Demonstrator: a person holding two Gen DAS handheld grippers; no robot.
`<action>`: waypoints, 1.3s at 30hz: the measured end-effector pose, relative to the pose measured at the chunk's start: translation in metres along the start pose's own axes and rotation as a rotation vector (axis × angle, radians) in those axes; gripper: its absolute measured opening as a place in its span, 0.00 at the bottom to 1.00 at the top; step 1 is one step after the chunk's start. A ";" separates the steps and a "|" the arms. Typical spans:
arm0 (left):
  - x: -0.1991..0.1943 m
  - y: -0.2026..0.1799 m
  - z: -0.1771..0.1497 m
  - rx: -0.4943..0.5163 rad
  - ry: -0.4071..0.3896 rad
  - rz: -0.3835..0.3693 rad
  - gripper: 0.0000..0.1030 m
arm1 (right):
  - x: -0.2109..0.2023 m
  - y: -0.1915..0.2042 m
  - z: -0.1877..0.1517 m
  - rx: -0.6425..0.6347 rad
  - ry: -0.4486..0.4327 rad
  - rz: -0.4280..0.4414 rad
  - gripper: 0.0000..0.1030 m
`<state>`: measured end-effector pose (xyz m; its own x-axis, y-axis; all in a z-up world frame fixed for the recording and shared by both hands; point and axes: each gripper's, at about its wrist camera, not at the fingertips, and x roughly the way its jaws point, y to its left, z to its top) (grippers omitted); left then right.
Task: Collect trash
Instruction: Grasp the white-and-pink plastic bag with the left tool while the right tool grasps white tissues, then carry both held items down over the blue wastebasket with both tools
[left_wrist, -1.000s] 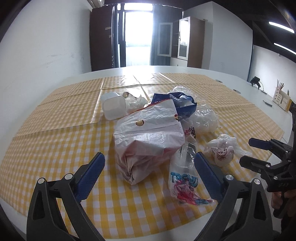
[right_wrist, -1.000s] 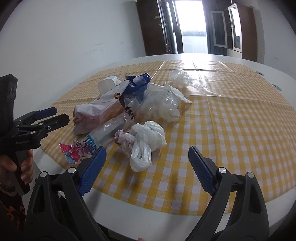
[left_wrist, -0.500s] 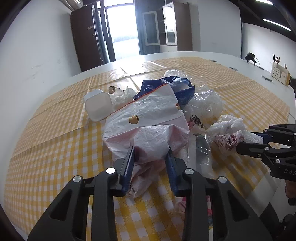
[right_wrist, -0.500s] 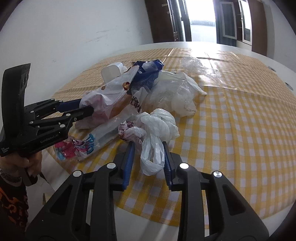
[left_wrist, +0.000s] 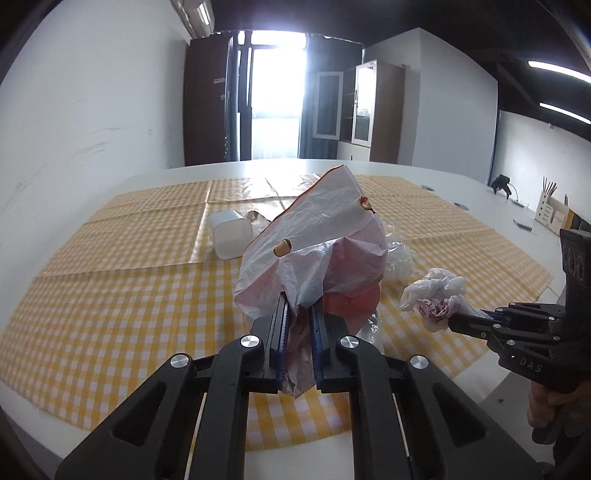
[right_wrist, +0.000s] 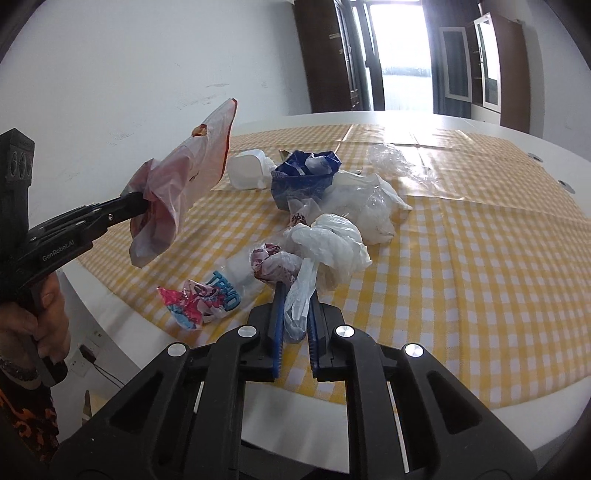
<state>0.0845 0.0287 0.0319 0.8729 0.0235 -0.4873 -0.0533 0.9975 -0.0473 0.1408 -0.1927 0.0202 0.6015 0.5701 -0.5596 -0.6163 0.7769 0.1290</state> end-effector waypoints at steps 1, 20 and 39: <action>-0.008 0.000 -0.003 -0.015 -0.009 -0.005 0.09 | -0.003 0.002 0.000 -0.010 -0.006 -0.004 0.10; -0.117 -0.030 -0.065 -0.062 -0.027 -0.136 0.10 | -0.094 0.036 -0.039 -0.072 -0.142 -0.020 0.09; -0.149 -0.058 -0.156 -0.016 0.135 -0.136 0.09 | -0.107 0.040 -0.129 -0.098 0.012 0.007 0.09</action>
<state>-0.1178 -0.0427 -0.0285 0.7994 -0.1219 -0.5883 0.0520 0.9896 -0.1344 -0.0136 -0.2571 -0.0207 0.5914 0.5718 -0.5686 -0.6678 0.7425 0.0522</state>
